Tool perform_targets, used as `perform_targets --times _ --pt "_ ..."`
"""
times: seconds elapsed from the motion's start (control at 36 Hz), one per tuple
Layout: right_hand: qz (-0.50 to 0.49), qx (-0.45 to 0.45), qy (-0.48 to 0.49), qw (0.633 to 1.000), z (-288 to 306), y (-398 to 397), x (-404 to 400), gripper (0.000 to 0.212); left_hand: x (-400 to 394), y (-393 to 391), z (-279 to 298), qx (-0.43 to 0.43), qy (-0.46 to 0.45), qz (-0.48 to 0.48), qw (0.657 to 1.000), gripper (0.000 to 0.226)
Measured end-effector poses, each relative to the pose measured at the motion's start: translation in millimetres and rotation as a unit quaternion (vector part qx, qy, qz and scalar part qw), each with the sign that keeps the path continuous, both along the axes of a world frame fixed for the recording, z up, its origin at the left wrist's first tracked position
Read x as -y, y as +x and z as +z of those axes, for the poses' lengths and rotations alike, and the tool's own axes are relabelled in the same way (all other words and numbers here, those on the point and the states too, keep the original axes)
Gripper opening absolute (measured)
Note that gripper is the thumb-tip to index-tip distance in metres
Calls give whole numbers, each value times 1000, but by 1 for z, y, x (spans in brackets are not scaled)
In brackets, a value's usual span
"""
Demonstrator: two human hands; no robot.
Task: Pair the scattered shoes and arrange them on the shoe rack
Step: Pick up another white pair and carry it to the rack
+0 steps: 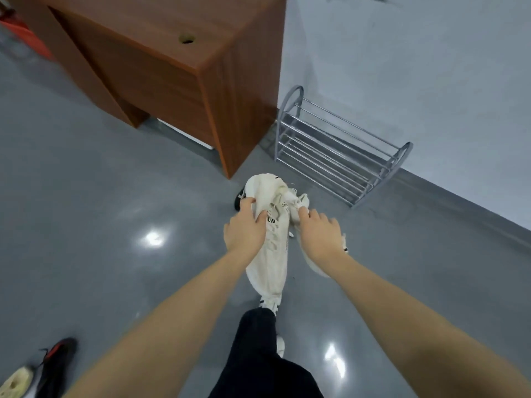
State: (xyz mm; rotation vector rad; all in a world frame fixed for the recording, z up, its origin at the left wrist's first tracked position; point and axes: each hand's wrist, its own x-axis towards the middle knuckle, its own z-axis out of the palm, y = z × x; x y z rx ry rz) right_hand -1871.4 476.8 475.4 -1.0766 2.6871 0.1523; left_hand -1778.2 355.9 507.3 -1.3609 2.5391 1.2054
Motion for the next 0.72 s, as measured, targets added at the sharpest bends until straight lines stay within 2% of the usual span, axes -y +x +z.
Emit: perform_targets --times 0.25,0.39,0.53,0.72 --pt "-26 20 0 999 -31 -94 -3 19 4 -111 -39 16 -43 -74 996 34" --pt "-44 35 30 998 -62 -141 -7 19 7 -162 -76 21 -43 -110 993 34" --pt "-63 74 39 994 -101 -179 -17 17 4 -196 -112 38 -36 -130 990 33" --pt "-68 104 63 990 -188 -234 -44 21 -15 -247 -201 70 -14 -137 988 34"
